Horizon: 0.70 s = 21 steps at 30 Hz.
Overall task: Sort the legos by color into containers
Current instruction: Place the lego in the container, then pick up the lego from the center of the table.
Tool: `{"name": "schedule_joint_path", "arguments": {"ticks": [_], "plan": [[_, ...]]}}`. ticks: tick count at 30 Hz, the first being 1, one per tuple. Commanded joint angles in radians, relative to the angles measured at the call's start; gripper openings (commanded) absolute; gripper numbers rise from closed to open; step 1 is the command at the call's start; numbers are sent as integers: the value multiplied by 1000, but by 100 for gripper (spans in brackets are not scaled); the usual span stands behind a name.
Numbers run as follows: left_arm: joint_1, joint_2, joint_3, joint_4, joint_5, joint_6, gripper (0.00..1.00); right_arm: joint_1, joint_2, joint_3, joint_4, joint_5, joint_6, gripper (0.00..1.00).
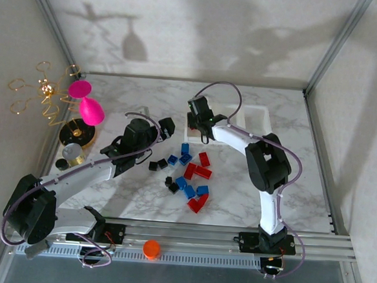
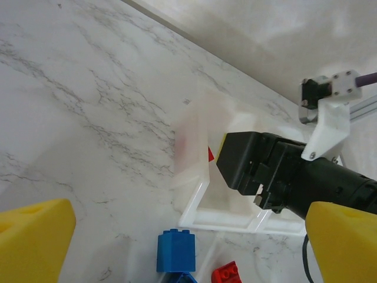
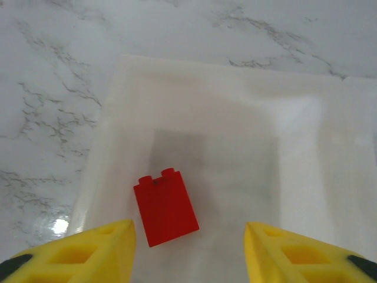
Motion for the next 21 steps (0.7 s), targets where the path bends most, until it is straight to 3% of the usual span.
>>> {"name": "schedule_joint_path", "arguments": {"ticks": [1,13,21], "plan": [[4,-28,23,-7,24,11,100,4,-128,-49,18,-54,-4,53],[-62,-75,-42,-43,41,-54,100,9,-403,-365,-46,-192,11,62],[-116,-91,-95,-31,25,-111,99,31,-445,-510,-68,-232,20,69]]}}
